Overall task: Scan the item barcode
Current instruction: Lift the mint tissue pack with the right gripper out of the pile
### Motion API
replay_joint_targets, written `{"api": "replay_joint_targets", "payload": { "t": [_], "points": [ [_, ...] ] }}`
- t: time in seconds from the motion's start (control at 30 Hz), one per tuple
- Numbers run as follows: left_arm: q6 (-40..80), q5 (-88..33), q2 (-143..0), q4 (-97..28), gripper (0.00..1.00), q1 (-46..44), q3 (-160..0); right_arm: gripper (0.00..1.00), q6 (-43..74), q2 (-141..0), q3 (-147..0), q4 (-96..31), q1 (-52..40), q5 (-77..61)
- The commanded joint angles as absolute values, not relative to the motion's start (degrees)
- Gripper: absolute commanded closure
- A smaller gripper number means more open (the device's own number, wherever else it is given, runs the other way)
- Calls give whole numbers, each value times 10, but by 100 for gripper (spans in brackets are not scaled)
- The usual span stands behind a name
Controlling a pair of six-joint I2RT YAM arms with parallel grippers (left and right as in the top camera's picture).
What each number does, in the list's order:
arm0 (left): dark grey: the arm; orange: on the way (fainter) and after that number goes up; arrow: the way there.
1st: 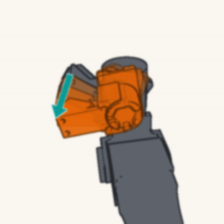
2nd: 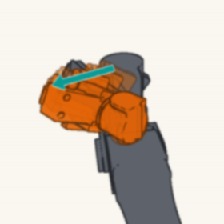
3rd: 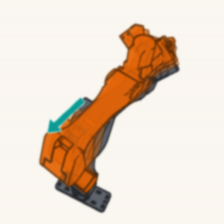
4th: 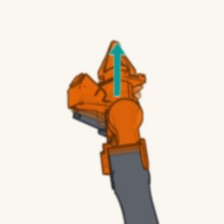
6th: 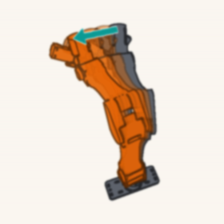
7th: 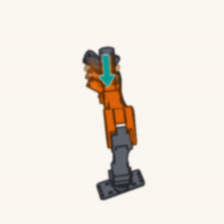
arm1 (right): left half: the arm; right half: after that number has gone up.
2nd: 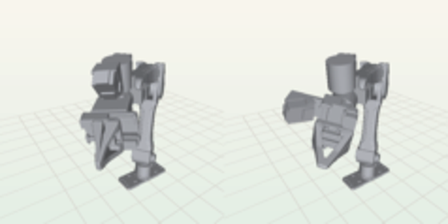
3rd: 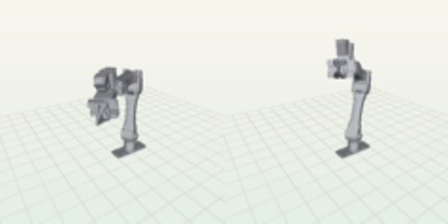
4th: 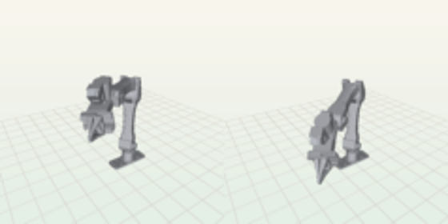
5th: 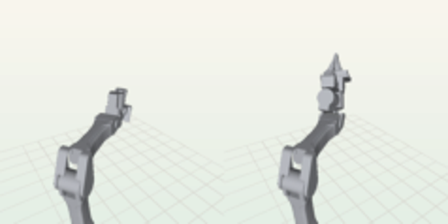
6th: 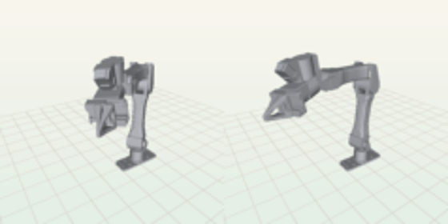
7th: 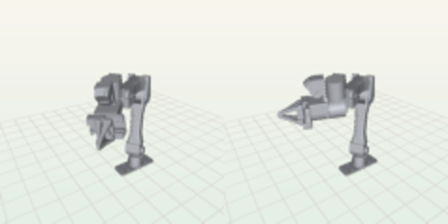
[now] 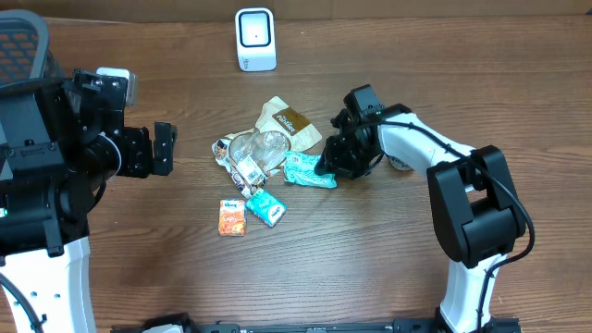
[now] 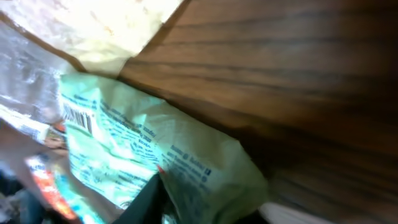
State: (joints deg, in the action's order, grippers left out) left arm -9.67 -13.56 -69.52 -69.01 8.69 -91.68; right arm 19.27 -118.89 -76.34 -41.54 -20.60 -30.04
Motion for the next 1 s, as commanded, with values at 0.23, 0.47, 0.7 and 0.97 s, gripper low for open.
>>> {"api": "replay_joint_targets", "payload": {
  "t": [0.23, 0.47, 0.7, 0.97],
  "points": [
    [-112, -144, -697, -688, 0, 90, -928, 96, 160, -1153, -792, -449, -192, -361],
    [-112, -144, -697, -688, 0, 90, -928, 96, 113, -1038, -888, -541, -171, -363],
    [-112, -145, -697, -688, 0, 90, -928, 96, 84, -902, -927, -568, -170, -361],
    [-112, -145, -698, -688, 0, 90, -928, 96, 85, -810, -927, -588, -170, -361]
  ]
}}
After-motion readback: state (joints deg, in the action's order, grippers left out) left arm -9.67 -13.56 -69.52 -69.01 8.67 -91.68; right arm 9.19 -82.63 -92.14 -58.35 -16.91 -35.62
